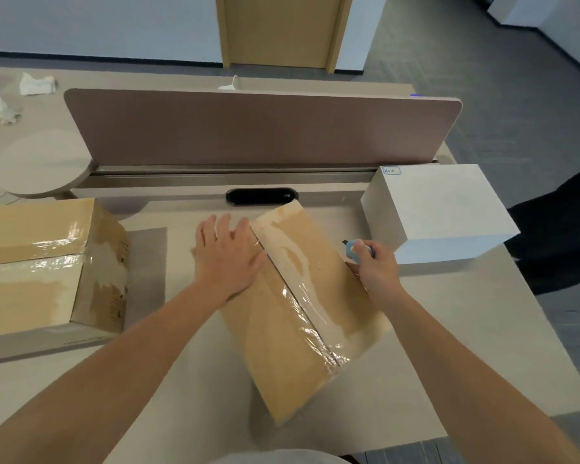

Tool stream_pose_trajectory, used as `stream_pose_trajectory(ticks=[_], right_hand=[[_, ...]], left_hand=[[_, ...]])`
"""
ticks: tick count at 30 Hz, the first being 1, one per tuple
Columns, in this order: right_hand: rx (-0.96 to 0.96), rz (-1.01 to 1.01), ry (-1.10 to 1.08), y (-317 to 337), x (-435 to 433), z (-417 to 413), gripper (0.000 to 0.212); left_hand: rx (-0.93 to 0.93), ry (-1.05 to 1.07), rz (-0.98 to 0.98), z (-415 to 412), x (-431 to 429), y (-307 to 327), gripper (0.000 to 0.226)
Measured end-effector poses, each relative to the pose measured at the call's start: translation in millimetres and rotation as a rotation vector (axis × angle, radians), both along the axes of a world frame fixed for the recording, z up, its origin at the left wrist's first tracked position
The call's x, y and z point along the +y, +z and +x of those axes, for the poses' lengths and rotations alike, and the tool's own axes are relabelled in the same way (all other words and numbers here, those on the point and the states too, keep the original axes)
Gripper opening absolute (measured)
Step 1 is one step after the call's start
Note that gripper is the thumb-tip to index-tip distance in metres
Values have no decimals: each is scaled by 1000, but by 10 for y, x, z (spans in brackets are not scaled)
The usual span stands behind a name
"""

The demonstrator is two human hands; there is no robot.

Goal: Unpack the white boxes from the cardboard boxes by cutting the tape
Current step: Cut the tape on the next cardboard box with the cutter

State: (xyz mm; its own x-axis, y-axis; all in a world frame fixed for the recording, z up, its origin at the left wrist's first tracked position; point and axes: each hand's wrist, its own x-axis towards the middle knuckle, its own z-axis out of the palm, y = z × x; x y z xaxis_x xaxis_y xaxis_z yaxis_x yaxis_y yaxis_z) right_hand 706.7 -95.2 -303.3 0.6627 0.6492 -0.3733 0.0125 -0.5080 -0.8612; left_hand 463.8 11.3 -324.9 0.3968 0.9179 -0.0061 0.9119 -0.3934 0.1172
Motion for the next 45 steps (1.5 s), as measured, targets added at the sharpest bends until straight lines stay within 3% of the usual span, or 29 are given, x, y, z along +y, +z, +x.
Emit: stream_pose_trajectory(ticks=[2,4,7,10,14,16,23,29,35,45], right_hand=[[-30,-12,-51,-45,-87,-50,24],[-2,14,-87,-78,-143,-72,24],[141,2,-192,-98,-245,-114,23],[401,-22,-293,-128,-430,-206,23],[601,4,-298,-123,-651,-188,21],[544,30,-290,-88,-671,-71,21],[81,58,-132,153,-376,413,20],[-263,-33,235,148,-50,627,24],[-386,-86,537,-11,188,586,24],[-371,13,658,-194,324,611,18]], left_hand=[[-96,288,-202,60,-141,16,85],[-142,404,-322,115,-220,0,92],[-56,297,-235,132,-236,-48,94],[-8,139,-148,77,-101,-64,91],[52,-76,-137,59,144,-61,91],[50,-157,-140,141,214,-63,91],[-82,-540,-158,816,98,-14,75],[-186,-488,-173,1031,45,-84,66],[-308,-408,-174,1074,12,-66,57],[-382,-395,-173,1073,61,-110,35]])
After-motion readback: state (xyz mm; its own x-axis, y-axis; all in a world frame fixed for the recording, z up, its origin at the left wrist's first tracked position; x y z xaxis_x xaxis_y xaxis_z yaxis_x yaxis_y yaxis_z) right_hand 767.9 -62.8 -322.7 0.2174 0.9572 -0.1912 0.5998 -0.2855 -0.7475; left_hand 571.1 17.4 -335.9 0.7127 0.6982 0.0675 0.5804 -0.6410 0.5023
